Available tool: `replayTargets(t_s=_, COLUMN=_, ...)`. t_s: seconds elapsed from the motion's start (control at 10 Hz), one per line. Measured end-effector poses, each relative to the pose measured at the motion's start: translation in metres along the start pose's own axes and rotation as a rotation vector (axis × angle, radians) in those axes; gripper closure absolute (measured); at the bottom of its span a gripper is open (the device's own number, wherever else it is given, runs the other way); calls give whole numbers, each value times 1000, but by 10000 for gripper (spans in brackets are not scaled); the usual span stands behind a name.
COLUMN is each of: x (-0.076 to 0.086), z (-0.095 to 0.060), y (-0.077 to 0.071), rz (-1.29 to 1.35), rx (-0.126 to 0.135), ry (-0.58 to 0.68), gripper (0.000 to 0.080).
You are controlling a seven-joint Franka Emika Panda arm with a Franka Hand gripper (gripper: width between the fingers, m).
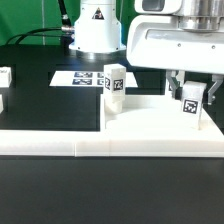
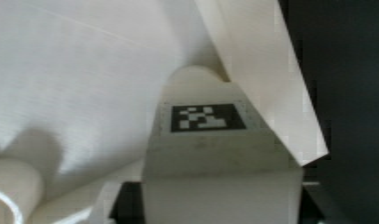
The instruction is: Assemble square table
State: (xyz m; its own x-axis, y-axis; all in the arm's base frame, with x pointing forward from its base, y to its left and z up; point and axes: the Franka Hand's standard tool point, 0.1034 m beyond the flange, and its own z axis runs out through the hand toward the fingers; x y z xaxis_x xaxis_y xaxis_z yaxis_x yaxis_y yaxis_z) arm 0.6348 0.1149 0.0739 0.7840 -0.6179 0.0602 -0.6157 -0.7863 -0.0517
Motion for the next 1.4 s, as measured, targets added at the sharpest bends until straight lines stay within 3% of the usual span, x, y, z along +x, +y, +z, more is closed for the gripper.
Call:
replayTargets(t_s=0.2, x=0, z=1, y=3, rz=281, rx=-3, ry=1, gripper=509)
replayTargets(t_s=0.4, x=1, z=2, y=8, rz=554, rx=27, ry=-21, gripper=509)
replayTargets(t_s=0.6, x=-1, z=3, y=9, rz=773, rx=37, ry=-45, gripper=509)
replayTargets(t_s=1.1, x=-3, z=3, y=10, rz=1161, rx=32, ry=-74, gripper=509)
replayTargets(t_s=1.2, x=-4, z=4, y=11, rz=1137, rx=32, ry=-74, gripper=405)
replayTargets(t_s=1.3, x=-4, z=4, y=11, rz=1051, rx=33, ry=-69, gripper=405)
replayTargets(t_s=1.4, x=-4, z=5, y=10, rz=915, rx=36, ry=-67, gripper=229)
